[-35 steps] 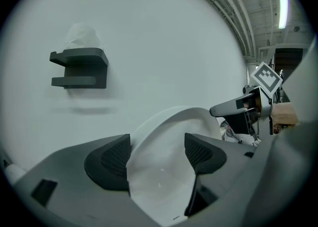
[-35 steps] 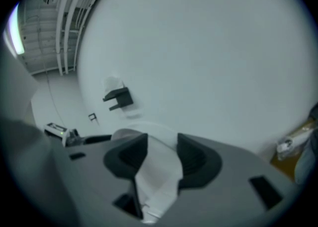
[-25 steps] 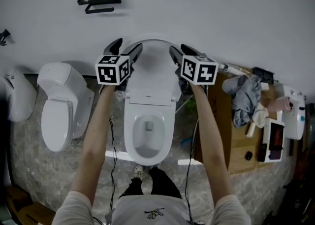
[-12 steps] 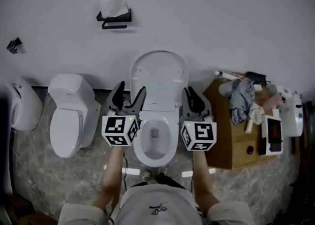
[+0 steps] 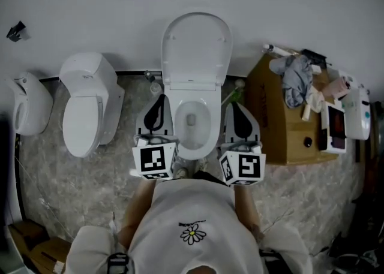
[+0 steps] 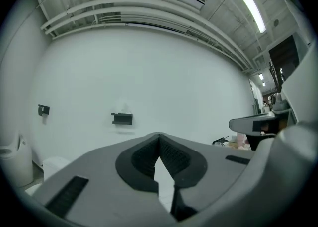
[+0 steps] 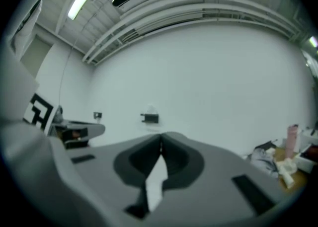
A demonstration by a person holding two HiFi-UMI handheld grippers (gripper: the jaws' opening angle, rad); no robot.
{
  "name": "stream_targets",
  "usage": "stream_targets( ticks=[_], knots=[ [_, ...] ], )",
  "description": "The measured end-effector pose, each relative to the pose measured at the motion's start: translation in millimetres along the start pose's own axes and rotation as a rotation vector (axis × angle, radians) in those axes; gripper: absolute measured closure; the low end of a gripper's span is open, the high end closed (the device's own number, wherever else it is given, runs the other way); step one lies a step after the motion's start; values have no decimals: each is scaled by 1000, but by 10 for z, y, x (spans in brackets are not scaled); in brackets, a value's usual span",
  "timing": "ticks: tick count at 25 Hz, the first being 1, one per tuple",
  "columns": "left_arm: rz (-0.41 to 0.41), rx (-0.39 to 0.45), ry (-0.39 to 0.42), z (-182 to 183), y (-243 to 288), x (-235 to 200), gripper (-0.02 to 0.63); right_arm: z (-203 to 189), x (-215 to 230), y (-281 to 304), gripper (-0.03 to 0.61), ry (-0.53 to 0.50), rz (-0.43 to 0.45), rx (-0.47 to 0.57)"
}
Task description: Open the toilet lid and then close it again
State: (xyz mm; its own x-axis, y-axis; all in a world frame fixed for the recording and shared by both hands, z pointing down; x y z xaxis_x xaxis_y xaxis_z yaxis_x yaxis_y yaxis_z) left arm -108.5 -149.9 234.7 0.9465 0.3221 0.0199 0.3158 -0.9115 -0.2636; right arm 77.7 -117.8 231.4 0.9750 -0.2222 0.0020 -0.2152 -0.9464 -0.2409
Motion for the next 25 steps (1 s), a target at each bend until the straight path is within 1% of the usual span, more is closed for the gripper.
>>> stream_targets(
  ticks=[4, 7, 10, 18, 22, 25],
  knots=[
    [6, -34, -27, -5, -161, 27, 589, -144, -94, -211, 548, 3, 22, -45],
    [6, -9, -21, 36, -211, 42, 589, -163, -132, -332, 548, 9, 26, -61],
    [-2, 16, 8, 87, -205, 55, 589, -185, -154, -388, 548, 29, 28, -68],
    [17, -1, 9, 20, -180, 35, 588, -203, -83, -337, 548, 24, 32, -68],
    [44, -4, -10, -36, -148, 18, 588, -233, -31, -313, 548, 22, 34, -74],
    [50, -6, -24, -90, -87, -9, 589, -311, -8, -281, 546, 63, 20, -77]
  ],
)
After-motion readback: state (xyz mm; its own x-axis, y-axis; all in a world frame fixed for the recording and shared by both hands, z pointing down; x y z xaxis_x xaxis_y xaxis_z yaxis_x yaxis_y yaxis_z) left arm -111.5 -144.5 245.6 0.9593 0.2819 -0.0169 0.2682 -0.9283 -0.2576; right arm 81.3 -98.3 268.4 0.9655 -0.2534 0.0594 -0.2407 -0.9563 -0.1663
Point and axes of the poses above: the fingertips, and each gripper's own axes: y forward along the fingers, x to its right, z out of its top, the point moved 2 cm from there along -y, backward along the fingers, and after that the axes turned 14 degrees about x, right-handed, at the moved point
